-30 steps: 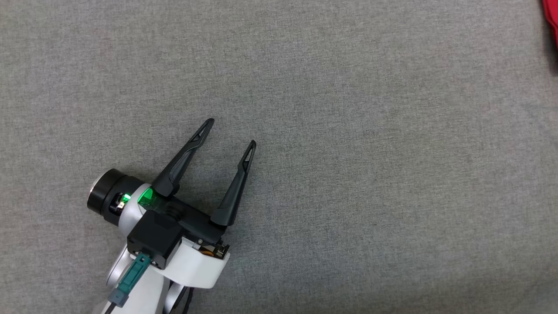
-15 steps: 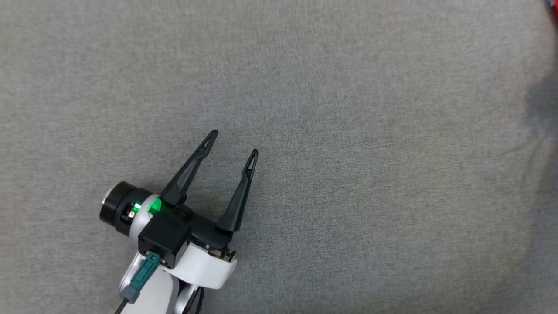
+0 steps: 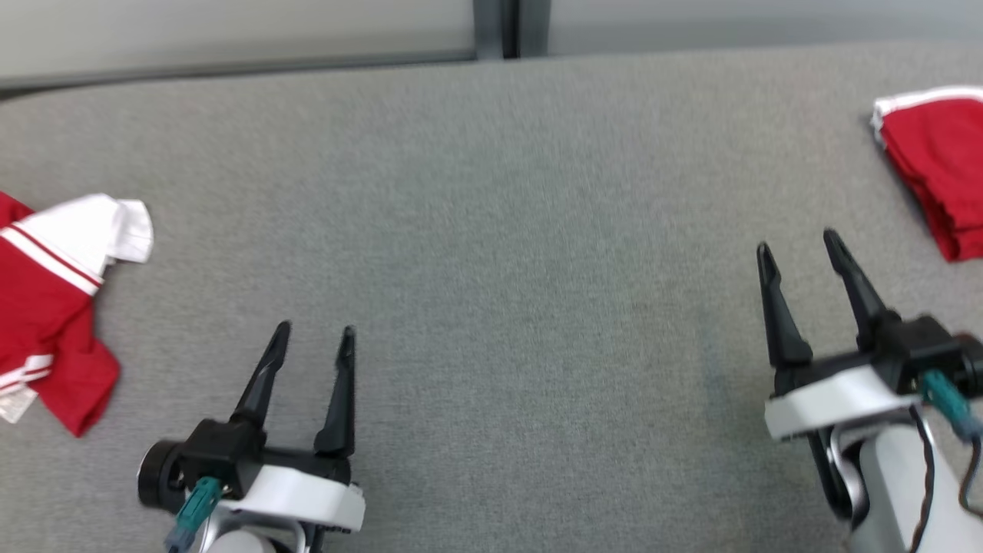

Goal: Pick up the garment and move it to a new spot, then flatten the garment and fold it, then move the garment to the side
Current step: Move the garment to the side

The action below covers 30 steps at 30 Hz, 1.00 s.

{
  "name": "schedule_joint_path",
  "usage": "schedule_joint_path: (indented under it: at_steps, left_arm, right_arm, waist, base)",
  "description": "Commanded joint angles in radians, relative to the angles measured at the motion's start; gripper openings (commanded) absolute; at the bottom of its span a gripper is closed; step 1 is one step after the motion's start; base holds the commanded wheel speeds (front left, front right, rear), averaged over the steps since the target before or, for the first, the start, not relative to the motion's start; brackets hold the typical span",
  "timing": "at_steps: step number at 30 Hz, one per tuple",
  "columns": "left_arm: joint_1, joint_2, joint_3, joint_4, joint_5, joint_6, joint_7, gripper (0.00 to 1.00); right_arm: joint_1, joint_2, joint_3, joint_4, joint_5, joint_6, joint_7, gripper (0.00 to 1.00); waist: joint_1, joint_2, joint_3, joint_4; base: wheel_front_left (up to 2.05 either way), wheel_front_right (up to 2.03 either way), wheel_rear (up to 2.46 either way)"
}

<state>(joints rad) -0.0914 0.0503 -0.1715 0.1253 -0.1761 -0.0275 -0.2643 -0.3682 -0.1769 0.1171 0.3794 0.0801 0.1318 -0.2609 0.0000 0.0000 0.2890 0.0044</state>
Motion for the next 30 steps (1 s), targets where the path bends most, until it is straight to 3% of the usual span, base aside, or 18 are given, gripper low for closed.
schedule_joint_path:
  at_steps: [1, 5, 9, 19, 30]
  left_arm:
    - [0.023, 0.003, 0.018, 0.004, -0.012, 0.011, 0.0, 1.0]
    - [0.076, 0.002, 0.038, -0.018, -0.048, 0.021, 0.0, 1.0]
    - [0.133, 0.001, 0.063, -0.062, -0.034, 0.014, 0.0, 1.0]
    - [0.266, 0.002, 0.116, -0.092, -0.008, 0.028, 0.0, 1.0]
    - [0.277, 0.002, 0.124, -0.07, 0.004, 0.023, 0.0, 1.0]
  right_arm:
    - [0.052, 0.015, -0.021, -0.048, -0.004, -0.002, -0.006, 1.0]
    - [0.191, 0.079, -0.053, -0.159, -0.061, -0.002, -0.006, 1.0]
    - [0.284, 0.109, -0.014, -0.202, -0.068, -0.002, -0.006, 1.0]
    - [0.414, 0.124, 0.001, -0.212, -0.019, -0.002, -0.006, 1.0]
    - [0.449, 0.126, 0.0, -0.206, 0.002, -0.002, -0.006, 1.0]
  waist:
    - [0.0, 0.0, -0.1, 0.041]
    - [0.0, 0.0, -0.179, 0.055]
    - [0.0, 0.0, -0.24, 0.049]
    - [0.0, 0.0, -0.325, 0.047]
    - [0.0, 0.0, -0.354, 0.054]
  base:
    - [0.0, 0.0, 0.0]
    - [0.0, 0.0, 0.0]
    - [0.0, 0.0, 0.0]
    - [0.0, 0.0, 0.0]
    - [0.0, 0.0, 0.0]
